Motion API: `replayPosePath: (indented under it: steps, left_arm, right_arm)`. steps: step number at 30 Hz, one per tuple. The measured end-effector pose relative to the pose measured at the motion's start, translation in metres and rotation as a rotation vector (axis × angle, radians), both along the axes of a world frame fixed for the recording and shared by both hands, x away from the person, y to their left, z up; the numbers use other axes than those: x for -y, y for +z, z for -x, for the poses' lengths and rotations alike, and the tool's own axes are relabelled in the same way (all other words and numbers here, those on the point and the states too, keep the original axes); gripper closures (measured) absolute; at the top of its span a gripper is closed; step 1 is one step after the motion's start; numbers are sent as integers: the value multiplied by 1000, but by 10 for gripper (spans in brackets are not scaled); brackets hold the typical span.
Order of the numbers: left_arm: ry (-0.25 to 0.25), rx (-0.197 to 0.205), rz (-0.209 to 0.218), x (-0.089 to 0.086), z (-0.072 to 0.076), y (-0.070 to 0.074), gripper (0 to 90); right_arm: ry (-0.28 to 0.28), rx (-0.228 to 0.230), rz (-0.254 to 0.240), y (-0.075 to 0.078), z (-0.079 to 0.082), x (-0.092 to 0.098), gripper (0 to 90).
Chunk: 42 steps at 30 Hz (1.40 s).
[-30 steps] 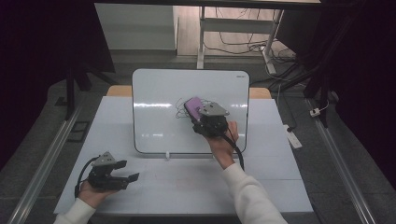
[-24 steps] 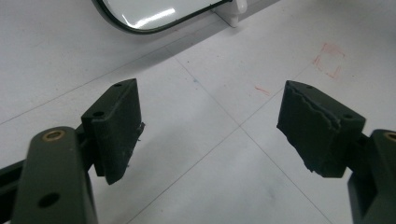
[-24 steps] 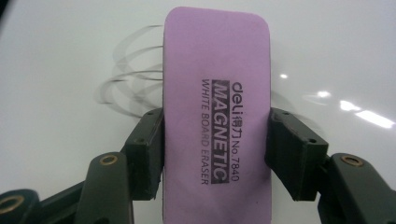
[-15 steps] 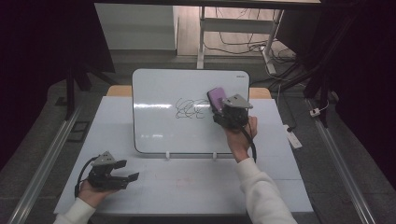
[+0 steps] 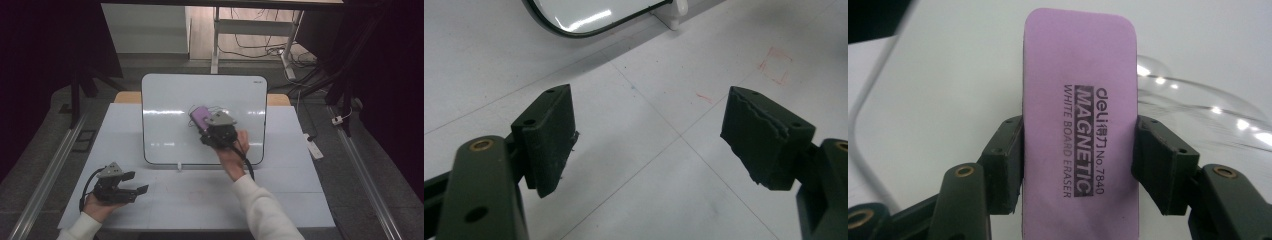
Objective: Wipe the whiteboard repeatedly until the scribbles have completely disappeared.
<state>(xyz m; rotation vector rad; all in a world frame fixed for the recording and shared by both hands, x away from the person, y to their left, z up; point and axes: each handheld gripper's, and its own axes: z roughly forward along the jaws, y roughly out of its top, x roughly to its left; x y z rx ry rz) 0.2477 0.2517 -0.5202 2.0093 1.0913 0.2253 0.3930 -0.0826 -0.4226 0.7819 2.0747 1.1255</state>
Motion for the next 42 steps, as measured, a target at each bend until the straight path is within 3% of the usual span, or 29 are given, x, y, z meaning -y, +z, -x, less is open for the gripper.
replayPosePath:
  steps: [3,7,10,14,20,24,26,30,33,35,36,42]
  left_arm:
    - [-6,0,-2,0,-1,0,224]
    - [-9,0,-5,1,-1,0,224]
    - [-6,1,-1,1,-1,0,224]
    - [-6,-3,-4,2,-2,0,224]
    - [-10,3,-6,3,-1,0,224]
    - [-9,0,-5,3,-2,0,224]
    - [-8,1,-5,2,-1,0,224]
    - [-6,0,-4,2,-1,0,224]
    - [-6,0,-4,2,-1,0,224]
    - [-6,-2,-2,2,-2,0,224]
    - [-6,-2,-2,2,-2,0,224]
    - [-7,0,1,1,-2,0,224]
  right_arm:
    - [-85,2,-50,13,-10,29,403]
    - [-139,9,-73,23,-19,48,403]
    - [-156,10,-85,26,-23,49,403]
    - [-130,21,-74,23,-22,30,403]
    - [29,-23,-48,6,-9,-29,403]
    - [77,-35,-37,-5,0,-47,403]
    - [89,-18,-18,-9,3,-51,403]
    - [86,-41,-50,-4,-1,-39,403]
    - [30,2,-48,5,-6,-20,403]
    - [-26,24,-68,13,-12,-3,403]
    - [-76,34,-99,21,-19,14,403]
    - [-129,30,-172,33,-31,34,403]
